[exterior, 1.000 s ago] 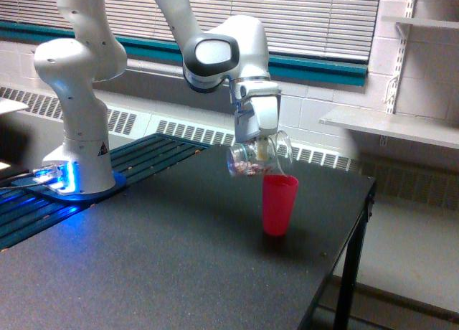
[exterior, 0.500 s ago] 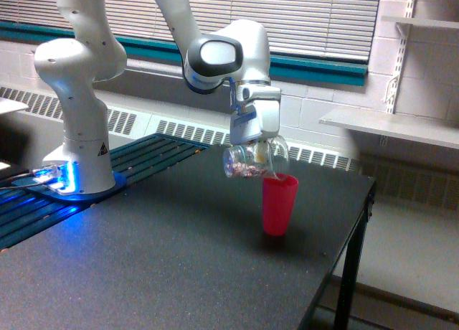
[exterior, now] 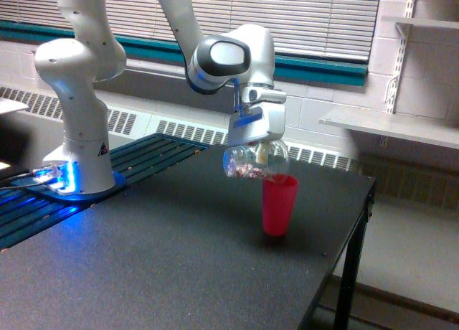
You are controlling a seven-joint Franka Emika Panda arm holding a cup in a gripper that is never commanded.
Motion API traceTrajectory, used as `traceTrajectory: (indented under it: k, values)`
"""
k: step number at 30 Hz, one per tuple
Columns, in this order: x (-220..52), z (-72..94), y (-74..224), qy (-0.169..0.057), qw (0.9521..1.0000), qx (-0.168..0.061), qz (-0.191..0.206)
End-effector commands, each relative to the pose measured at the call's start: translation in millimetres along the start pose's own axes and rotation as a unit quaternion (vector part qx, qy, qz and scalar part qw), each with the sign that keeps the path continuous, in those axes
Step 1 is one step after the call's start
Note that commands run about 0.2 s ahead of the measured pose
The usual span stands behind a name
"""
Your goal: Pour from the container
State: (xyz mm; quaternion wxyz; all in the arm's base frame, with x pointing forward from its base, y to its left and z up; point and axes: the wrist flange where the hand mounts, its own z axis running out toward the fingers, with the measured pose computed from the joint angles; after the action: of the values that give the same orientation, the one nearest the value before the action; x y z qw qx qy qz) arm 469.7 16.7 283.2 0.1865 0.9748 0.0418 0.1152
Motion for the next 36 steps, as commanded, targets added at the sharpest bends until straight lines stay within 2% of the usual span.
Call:
traceTrajectory:
  k: [1, 11, 36]
  values:
    - [8.9, -8.0, 2.2, 0.003, 0.9997, -0.015, -0.018]
    - [10.3, -8.4, 4.9, -0.006, 0.9988, -0.033, -0.035]
    - [14.3, -7.0, -5.8, -0.012, 0.9975, -0.041, -0.056]
